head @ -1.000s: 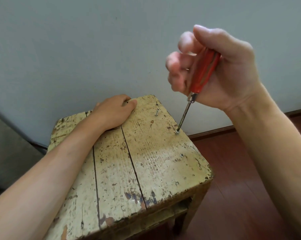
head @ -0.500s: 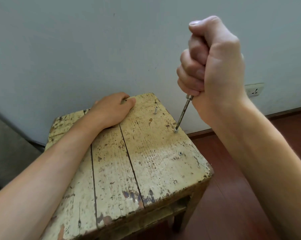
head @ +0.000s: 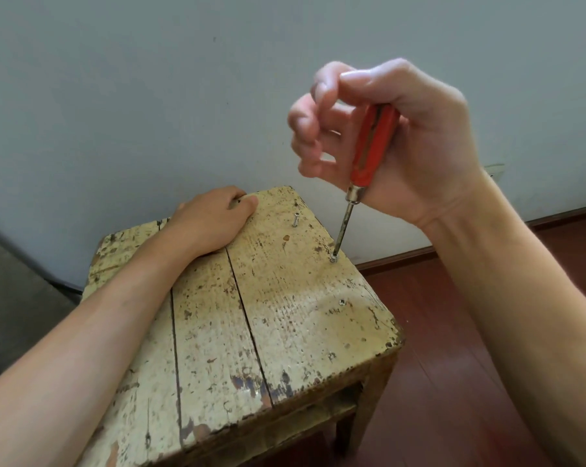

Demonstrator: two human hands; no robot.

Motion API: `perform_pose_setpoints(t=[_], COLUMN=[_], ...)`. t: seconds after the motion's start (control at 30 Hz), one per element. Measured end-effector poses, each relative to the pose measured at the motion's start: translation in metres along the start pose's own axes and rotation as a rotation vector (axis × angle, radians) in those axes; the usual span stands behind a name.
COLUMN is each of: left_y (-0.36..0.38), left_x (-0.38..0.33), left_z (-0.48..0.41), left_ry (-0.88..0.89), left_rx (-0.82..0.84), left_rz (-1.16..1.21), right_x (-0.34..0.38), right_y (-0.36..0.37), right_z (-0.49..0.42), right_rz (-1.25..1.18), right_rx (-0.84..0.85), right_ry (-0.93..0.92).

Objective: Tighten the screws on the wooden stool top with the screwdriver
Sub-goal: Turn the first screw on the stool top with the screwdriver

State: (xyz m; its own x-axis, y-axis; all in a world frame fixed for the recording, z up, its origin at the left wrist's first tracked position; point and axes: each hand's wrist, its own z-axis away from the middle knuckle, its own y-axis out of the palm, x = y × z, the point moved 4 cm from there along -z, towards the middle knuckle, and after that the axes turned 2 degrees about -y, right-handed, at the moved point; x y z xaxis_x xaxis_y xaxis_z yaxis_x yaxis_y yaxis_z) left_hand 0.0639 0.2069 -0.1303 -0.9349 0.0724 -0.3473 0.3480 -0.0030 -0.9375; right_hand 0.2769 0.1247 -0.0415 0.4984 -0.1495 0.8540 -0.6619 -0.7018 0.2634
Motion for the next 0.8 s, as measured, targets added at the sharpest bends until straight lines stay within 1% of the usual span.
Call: perform_pose_setpoints(t=[0.1, 0.2, 0.3, 0.5, 0.6, 0.7, 0.73, 0.77, 0.8], left_y=[0.0, 0.0, 0.0, 0.001, 0.0, 0.0, 0.0, 0.0, 0.0], left_x=[0.001, 0.002, 0.002, 0.001, 0.001, 0.002, 0.003, 0.003, 0.002], left_z=[0.0, 0.0, 0.0, -0.001, 0.0, 0.0, 0.0, 0.0, 0.0], left_ry=[0.0, -0.005, -0.009, -0.001, -0.001, -0.001, 0.001, 0.003, 0.004], left_rx=[0.002, 0.002, 0.002, 0.008, 0.008, 0.007, 0.006, 0.006, 0.006], left_rz=[0.003, -0.004, -0.003, 0.002, -0.001, 0.004, 0.005, 0.006, 0.008], right_x=[0.0, -0.004, -0.004, -0.004, -0.004, -0.004, -0.003, -0.002, -0.002], right_y=[0.0, -0.002, -0.004, -0.003, 0.001, 0.004, 0.004, 0.003, 0.002], right_z=[-0.005, -0.007, -0.006, 0.009, 0.014, 0.015, 0.014, 0.013, 0.011], right_rz=[-0.009, -0.005, 0.009, 0.12, 0.143, 0.157, 0.166, 0.166, 0.148], right_rx=[0.068, 0.014, -0.136, -0.57, -0.679, -0.694, -0.659, -0.588, -0.482], right_ry=[0.041, 0.085, 0.043, -0.117, -0.158, -0.169, -0.161, -0.14, -0.105])
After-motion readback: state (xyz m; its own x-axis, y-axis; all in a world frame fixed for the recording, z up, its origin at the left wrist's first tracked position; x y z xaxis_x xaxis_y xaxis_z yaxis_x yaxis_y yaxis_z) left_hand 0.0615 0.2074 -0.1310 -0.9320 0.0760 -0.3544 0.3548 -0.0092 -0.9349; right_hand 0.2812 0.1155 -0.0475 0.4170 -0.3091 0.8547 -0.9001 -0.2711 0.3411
